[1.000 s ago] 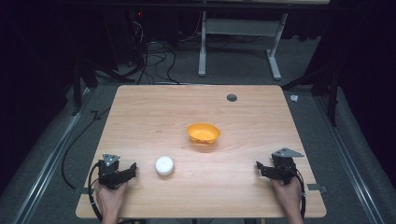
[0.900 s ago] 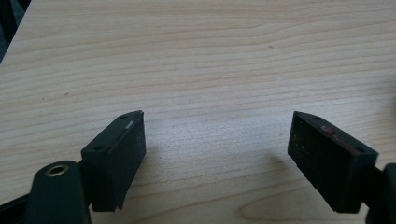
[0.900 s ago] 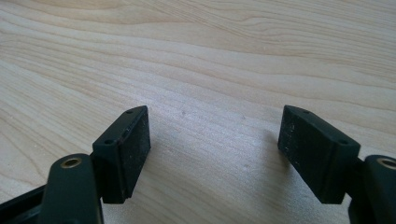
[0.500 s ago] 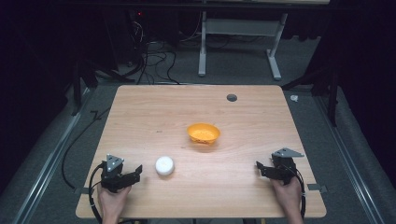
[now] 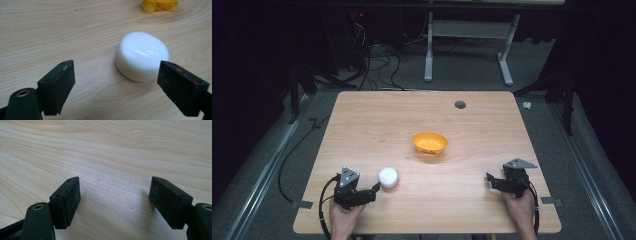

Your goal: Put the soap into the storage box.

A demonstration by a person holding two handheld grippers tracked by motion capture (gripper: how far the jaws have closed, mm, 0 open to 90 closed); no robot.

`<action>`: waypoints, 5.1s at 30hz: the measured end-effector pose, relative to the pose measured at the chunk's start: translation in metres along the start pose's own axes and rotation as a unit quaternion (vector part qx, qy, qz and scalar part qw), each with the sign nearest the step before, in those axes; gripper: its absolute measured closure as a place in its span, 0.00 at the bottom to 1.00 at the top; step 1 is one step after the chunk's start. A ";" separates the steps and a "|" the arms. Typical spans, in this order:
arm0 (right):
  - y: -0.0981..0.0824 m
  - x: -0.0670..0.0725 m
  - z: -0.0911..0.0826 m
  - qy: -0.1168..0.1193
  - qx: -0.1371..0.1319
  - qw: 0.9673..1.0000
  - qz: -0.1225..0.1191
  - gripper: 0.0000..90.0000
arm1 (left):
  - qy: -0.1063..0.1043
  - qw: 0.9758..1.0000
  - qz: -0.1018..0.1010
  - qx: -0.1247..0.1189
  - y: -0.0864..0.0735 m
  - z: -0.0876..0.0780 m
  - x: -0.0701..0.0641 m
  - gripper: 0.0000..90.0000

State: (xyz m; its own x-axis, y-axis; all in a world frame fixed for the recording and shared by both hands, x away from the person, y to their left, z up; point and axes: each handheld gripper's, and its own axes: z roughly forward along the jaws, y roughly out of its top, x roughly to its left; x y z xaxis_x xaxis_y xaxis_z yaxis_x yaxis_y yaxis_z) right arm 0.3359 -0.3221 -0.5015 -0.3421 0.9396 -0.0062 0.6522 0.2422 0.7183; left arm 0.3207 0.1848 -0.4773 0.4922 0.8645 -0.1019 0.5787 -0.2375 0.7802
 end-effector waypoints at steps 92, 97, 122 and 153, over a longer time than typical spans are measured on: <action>0.000 -0.001 0.000 0.002 -0.001 1.000 0.003 0.29 | -0.080 0.993 0.071 0.045 0.090 0.061 -0.069 0.27; 0.000 -0.001 0.000 0.002 -0.001 1.000 0.004 0.29 | -0.085 0.992 0.075 0.049 0.099 0.065 -0.072 0.27; 0.000 -0.001 -0.001 0.005 -0.001 1.000 0.005 0.29 | -0.096 0.989 0.101 0.056 0.147 0.093 -0.088 0.27; -0.001 -0.002 -0.001 0.008 -0.003 1.000 0.008 0.29 | -0.065 0.992 0.064 0.085 0.165 0.149 -0.089 0.27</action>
State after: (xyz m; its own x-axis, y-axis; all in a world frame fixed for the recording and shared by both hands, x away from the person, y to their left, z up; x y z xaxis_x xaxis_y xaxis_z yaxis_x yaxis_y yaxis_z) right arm 0.3355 -0.3243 -0.5013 -0.3426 0.9393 0.0176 0.6538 0.2249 0.7225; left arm 0.4691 0.0033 -0.4315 0.6420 0.7606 -0.0970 0.6018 -0.4215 0.6784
